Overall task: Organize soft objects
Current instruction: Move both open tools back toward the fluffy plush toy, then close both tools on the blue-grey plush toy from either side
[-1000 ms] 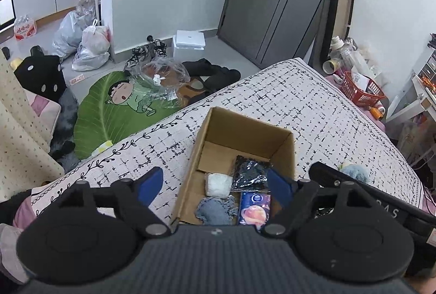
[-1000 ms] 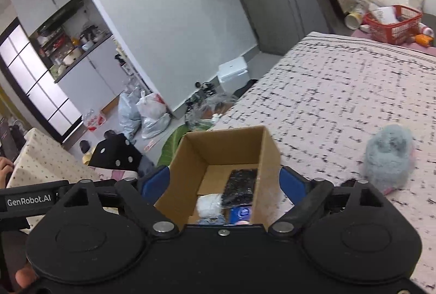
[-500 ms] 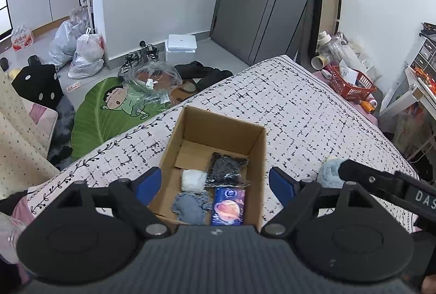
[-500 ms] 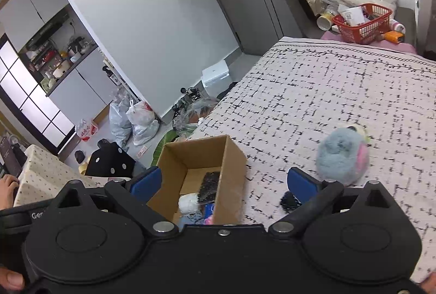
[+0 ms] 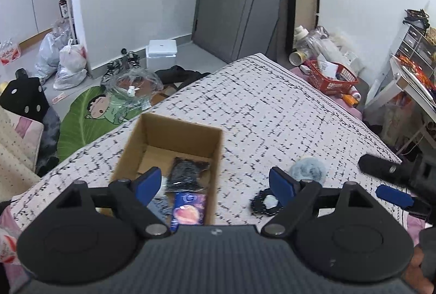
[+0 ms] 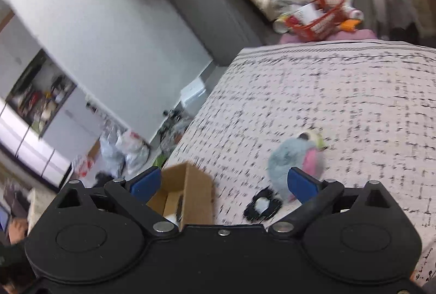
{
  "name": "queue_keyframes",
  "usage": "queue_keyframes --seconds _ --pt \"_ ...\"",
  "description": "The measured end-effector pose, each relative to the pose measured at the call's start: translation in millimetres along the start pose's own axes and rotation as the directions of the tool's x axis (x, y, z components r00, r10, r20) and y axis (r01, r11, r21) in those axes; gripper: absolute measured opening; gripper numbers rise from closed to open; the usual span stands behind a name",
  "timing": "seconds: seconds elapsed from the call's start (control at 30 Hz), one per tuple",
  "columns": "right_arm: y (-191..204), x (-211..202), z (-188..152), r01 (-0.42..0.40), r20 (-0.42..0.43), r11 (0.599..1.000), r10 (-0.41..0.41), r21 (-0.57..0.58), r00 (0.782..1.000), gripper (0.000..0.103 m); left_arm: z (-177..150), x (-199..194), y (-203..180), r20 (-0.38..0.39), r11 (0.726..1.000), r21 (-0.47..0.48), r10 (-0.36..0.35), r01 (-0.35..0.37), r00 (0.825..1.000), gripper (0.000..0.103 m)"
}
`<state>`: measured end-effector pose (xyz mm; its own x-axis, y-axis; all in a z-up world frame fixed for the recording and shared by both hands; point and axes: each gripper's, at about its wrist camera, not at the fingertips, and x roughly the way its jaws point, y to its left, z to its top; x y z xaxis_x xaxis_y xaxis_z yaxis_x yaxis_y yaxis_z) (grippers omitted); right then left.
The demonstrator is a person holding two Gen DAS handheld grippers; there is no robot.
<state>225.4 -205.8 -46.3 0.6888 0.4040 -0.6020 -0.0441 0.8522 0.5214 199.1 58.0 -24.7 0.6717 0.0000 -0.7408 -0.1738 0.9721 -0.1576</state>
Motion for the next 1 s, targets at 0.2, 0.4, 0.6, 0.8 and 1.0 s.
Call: queue_keyframes --seconds 0.2,0.4,0.6,0.8,1.0 --pt "-30.9 3.7 9.8 0.029 -0.01 0.997 -0.028 0.067 1.0 0.099 -2.8 14.4 -21.5 -0.002 1.0 0.008 -0.021 0.021 1.0 0.085" --pt "-44.7 7.7 12.6 0.06 -0.025 0.993 -0.057 0.098 0.998 0.099 -0.9 34.1 -39.0 -0.015 0.999 0.008 -0.041 0.041 0.999 0.085" --pt "-64.3 8.0 18.2 0.112 -0.028 0.985 -0.11 0.135 0.994 0.099 0.7 57.6 -53.8 -0.045 0.999 0.012 -0.044 0.045 0.998 0.085" --pt "-81.4 10.6 25.2 0.124 -0.042 0.979 -0.119 0.159 0.992 0.099 0.4 77.7 -69.7 -0.063 0.998 0.028 -0.058 0.059 0.996 0.085" --pt "-96.6 20.1 29.2 0.141 -0.056 0.972 -0.133 0.189 0.99 0.099 0.6 97.6 -85.5 -0.075 0.996 0.041 -0.075 0.078 0.994 0.085"
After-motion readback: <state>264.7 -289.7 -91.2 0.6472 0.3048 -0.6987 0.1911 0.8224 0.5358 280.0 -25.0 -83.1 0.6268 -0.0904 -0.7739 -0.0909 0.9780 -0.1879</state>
